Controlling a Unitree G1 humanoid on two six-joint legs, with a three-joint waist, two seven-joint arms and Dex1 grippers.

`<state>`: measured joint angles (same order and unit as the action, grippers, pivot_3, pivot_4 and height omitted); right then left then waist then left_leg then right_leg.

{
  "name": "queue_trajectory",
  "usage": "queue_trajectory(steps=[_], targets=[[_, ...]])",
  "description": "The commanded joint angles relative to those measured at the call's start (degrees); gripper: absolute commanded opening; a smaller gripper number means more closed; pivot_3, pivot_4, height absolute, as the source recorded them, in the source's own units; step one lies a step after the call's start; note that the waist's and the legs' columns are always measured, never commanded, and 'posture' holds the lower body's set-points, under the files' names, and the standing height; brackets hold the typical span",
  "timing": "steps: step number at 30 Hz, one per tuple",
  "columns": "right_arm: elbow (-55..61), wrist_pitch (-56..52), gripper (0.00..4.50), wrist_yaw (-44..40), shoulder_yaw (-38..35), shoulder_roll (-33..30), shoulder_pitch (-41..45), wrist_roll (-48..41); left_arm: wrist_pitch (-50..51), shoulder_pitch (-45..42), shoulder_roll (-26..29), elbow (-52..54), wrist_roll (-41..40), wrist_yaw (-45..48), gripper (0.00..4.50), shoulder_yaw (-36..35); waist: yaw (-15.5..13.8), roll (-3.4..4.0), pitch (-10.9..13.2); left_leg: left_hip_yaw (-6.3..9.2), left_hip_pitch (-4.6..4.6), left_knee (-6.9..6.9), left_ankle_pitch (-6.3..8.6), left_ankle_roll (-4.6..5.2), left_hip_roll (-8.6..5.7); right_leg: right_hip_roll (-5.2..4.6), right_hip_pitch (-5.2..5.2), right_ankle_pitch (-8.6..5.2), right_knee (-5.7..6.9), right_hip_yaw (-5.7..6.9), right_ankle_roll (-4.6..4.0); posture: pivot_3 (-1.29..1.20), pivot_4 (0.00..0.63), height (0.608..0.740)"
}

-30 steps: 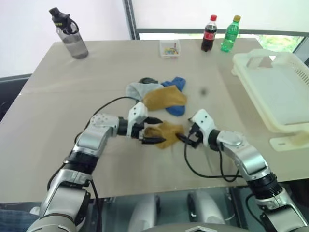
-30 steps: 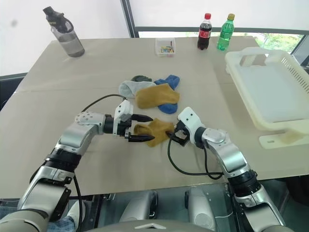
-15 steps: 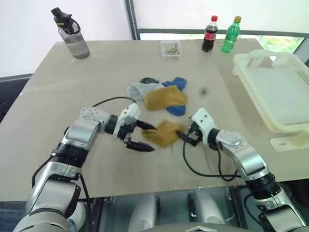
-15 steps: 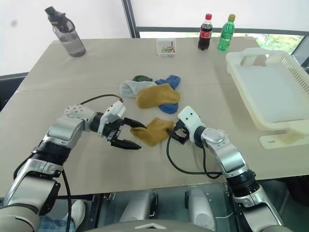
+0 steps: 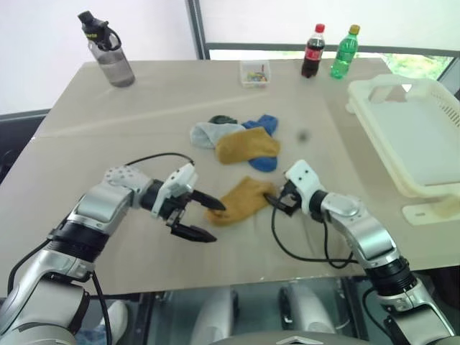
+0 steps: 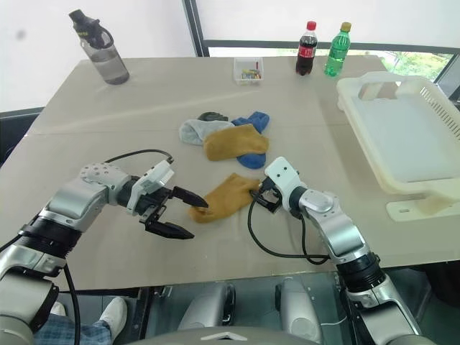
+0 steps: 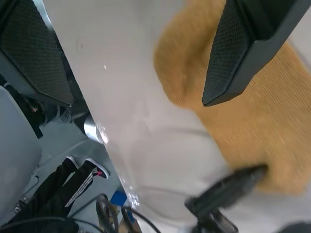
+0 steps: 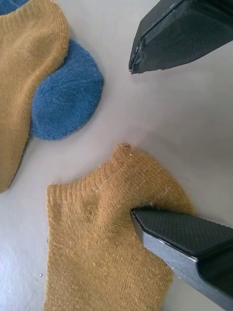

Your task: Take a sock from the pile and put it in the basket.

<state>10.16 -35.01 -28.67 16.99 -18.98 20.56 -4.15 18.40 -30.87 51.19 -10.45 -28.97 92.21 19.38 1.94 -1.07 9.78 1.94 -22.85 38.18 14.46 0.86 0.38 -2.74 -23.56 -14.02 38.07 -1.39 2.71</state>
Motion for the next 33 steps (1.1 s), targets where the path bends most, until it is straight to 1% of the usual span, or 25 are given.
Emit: queue_trajectory(steps=[1, 4, 6, 8, 10, 14, 17, 20, 23, 27, 33], targets=[[3.5, -3.5, 4.45, 0.5, -2.1, -2.3, -1.8, 0.6, -4.2, 1.0, -2.7, -1.3, 5.1, -2.2, 4.50, -0.4, -0.1, 0.02, 0.0, -0.01, 0.00, 0.01, 0.00, 0.00, 0.00, 0.00, 0.01, 0.00, 0.00, -0.01, 0.00, 0.00, 0.150, 0.740], [8.2, -6.8, 4.45, 0.3, -3.4, -4.3, -3.7, -0.3, -5.2, 2.1, -6.1, -2.0, 7.2, -4.9, 4.50, -0.8, -0.7, 0.03, 0.0, -0.01, -0.03, 0.03, 0.00, 0.00, -0.02, -0.02, 0.02, 0.00, -0.02, -0.02, 0.00, 0.00, 0.150, 0.740], [11.0, -8.5, 4.45, 0.1, -4.1, -5.9, -5.1, -0.5, -6.2, 3.1, -7.0, -2.1, 8.7, -5.0, 4.50, -0.9, -1.1, 0.01, 0.0, -0.01, -0.12, 0.04, 0.01, 0.01, -0.02, -0.02, -0.01, 0.00, -0.07, 0.01, 0.00, 0.00, 0.150, 0.740], [15.0, -10.8, 4.45, -0.9, -6.2, -7.0, -7.4, -2.8, -7.3, 3.7, -7.9, -2.1, 10.0, -6.6, 4.50, -1.5, -1.3, 0.04, 0.0, -0.02, -0.13, 0.04, 0.01, 0.01, -0.02, -0.02, 0.00, 0.00, -0.09, 0.06, 0.00, 0.00, 0.150, 0.740], [18.9, -13.3, 4.45, -1.8, -8.4, -7.9, -9.7, -5.3, -7.7, 4.0, -8.8, -2.0, 10.0, -7.7, 4.50, -2.7, -1.4, 0.04, 0.0, -0.02, -0.13, 0.03, 0.01, 0.01, -0.02, -0.03, 0.01, 0.00, -0.09, 0.10, 0.00, 0.00, 0.150, 0.740], [24.4, -20.1, 4.45, -1.7, -13.3, -9.5, -13.5, -9.1, -10.4, 2.5, -14.4, -3.4, 9.4, -12.4, 4.50, -6.0, -1.3, 0.03, 0.0, 0.02, -0.12, 0.12, 0.01, 0.01, -0.01, -0.04, 0.03, 0.00, -0.04, 0.09, 0.02, 0.00, 0.150, 0.740], [25.2, -20.9, 4.45, -0.8, -15.5, -9.0, -13.2, -10.5, -10.5, 2.3, -15.9, -3.2, 8.3, -10.9, 4.50, -6.7, -1.0, 0.03, 0.0, 0.01, -0.11, 0.15, 0.01, 0.01, 0.00, -0.02, 0.03, 0.03, -0.03, 0.07, 0.06, 0.00, 0.150, 0.740], [23.9, -20.9, 4.45, 0.9, -17.7, -6.9, -10.1, -12.0, -9.6, 2.5, -15.7, -3.0, 7.9, -9.1, 4.50, -7.0, -0.7, 0.05, 0.0, 0.00, -0.08, 0.13, 0.01, 0.01, 0.04, 0.05, 0.01, 0.03, -0.02, 0.04, 0.05, 0.00, 0.150, 0.740], [20.0, -21.0, 4.45, 2.3, -18.1, -3.6, -5.2, -13.4, -8.8, 3.2, -13.9, -2.6, 7.4, -5.0, 4.50, -6.8, -0.5, 0.05, 0.0, 0.00, -0.05, 0.11, 0.01, 0.01, 0.07, 0.08, 0.00, 0.03, 0.00, 0.02, 0.05, 0.00, 0.150, 0.740], [12.2, -17.1, 4.45, 2.3, -14.6, -1.4, -0.9, -12.1, -8.8, 2.9, -13.2, -3.2, 8.0, -2.3, 4.50, -6.5, -0.8, 0.05, 0.0, -0.04, -0.11, 0.08, 0.01, 0.01, 0.03, 0.06, 0.00, 0.03, -0.04, 0.08, 0.03, 0.00, 0.150, 0.740], [0.0, -9.6, 4.45, 1.1, -9.1, 1.8, 3.8, -9.8, -10.0, 1.4, -14.4, -4.8, 8.9, -2.1, 4.50, -6.7, -1.0, 0.06, 0.0, -0.09, -0.16, 0.08, 0.01, 0.01, 0.02, 0.04, -0.02, 0.03, -0.10, 0.05, 0.03, 0.00, 0.150, 0.740]])
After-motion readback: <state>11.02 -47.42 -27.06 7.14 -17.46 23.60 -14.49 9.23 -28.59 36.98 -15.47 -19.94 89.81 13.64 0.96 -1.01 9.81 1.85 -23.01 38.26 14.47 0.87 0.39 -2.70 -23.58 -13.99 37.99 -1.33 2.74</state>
